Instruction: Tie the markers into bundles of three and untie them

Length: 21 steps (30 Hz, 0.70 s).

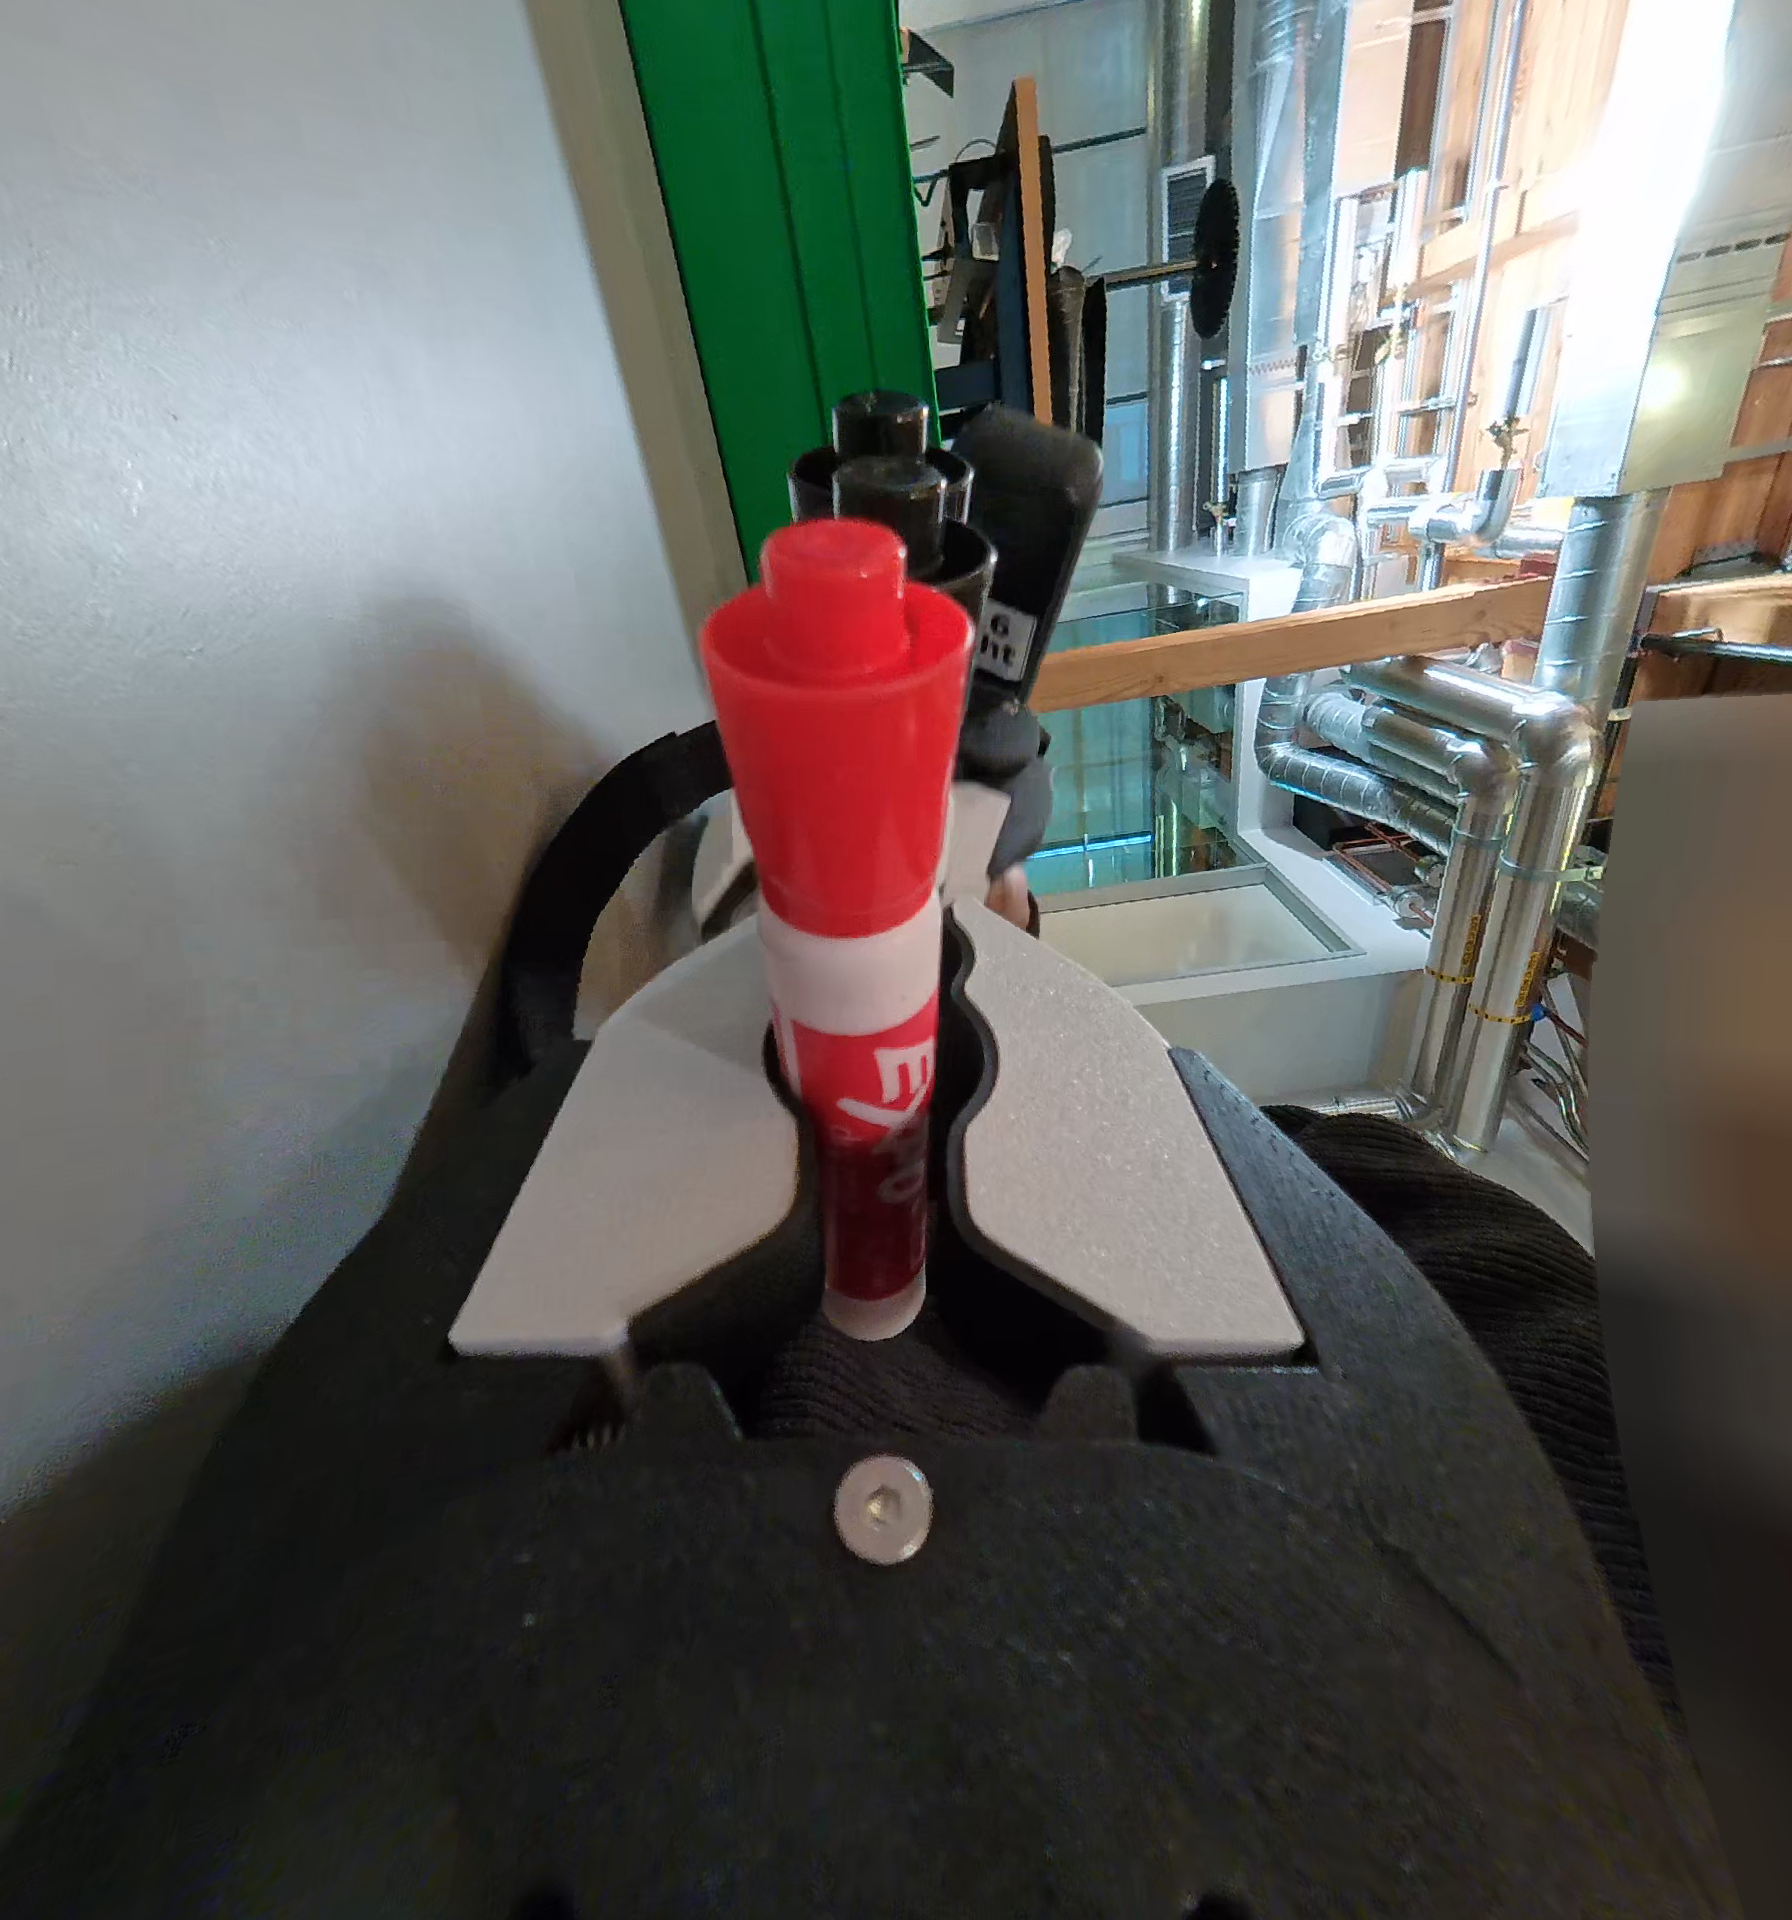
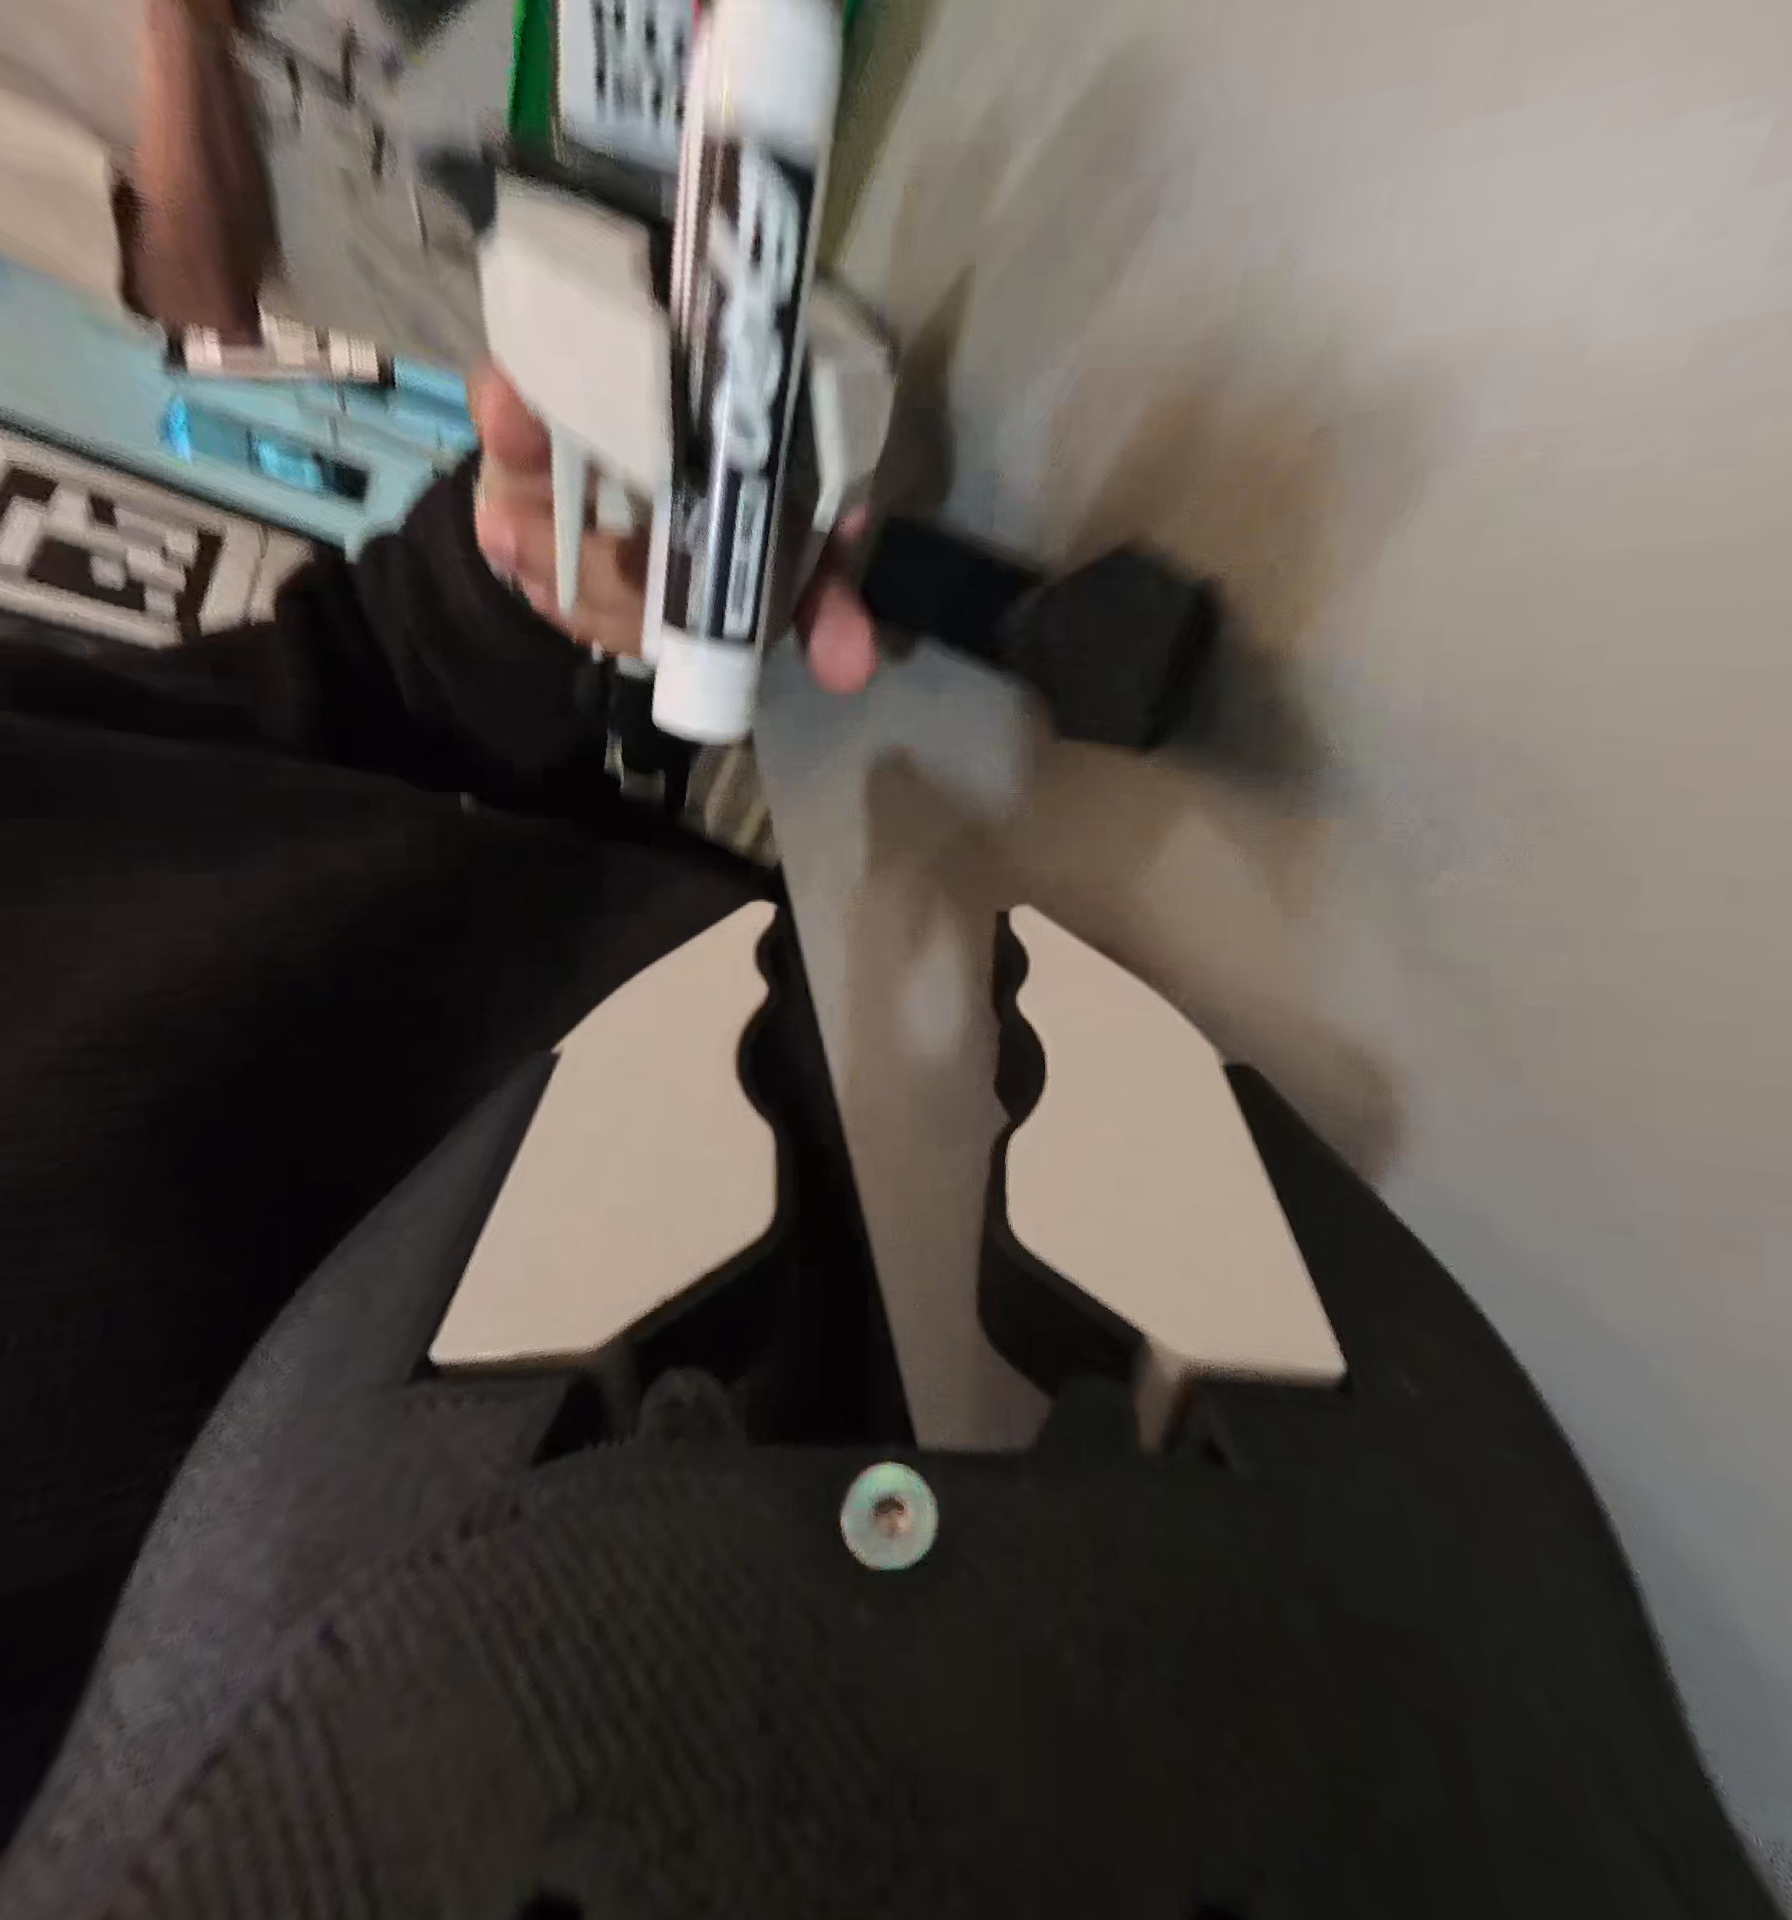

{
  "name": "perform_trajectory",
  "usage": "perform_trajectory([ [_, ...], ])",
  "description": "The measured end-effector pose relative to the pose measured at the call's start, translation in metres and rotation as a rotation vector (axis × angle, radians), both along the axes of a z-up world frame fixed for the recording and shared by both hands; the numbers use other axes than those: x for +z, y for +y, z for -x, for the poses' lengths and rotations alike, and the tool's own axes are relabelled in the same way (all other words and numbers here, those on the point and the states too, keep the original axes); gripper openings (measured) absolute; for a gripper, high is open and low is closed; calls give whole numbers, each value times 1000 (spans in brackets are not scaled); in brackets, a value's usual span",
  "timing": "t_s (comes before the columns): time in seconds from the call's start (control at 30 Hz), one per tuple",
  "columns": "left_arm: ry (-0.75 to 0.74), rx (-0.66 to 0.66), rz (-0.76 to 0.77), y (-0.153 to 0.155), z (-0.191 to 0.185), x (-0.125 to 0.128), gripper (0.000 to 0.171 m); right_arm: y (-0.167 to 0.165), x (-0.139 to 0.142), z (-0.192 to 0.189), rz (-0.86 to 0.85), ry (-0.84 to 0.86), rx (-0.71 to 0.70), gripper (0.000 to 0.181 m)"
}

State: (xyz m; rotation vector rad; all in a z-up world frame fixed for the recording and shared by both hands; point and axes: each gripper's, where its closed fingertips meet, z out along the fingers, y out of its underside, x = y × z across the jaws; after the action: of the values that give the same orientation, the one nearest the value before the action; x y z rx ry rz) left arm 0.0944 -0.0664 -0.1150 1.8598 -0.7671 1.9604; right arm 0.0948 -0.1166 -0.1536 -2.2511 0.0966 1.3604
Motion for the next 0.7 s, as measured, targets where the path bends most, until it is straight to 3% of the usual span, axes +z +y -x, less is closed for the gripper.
perform_trajectory([
  [0.13, 15, -16, -4, -3, 1, -3, 20, 23, 11, -43, -91, -23, -233, 41],
  [0.4, 13, -51, -15, -9, 2, -3, 20, 35, 12, -42, -185, -187, -258, 51],
  [0.7, -6, -83, -31, -15, 4, 0, 19, 38, 0, -38, -129, -227, -292, 12],
])
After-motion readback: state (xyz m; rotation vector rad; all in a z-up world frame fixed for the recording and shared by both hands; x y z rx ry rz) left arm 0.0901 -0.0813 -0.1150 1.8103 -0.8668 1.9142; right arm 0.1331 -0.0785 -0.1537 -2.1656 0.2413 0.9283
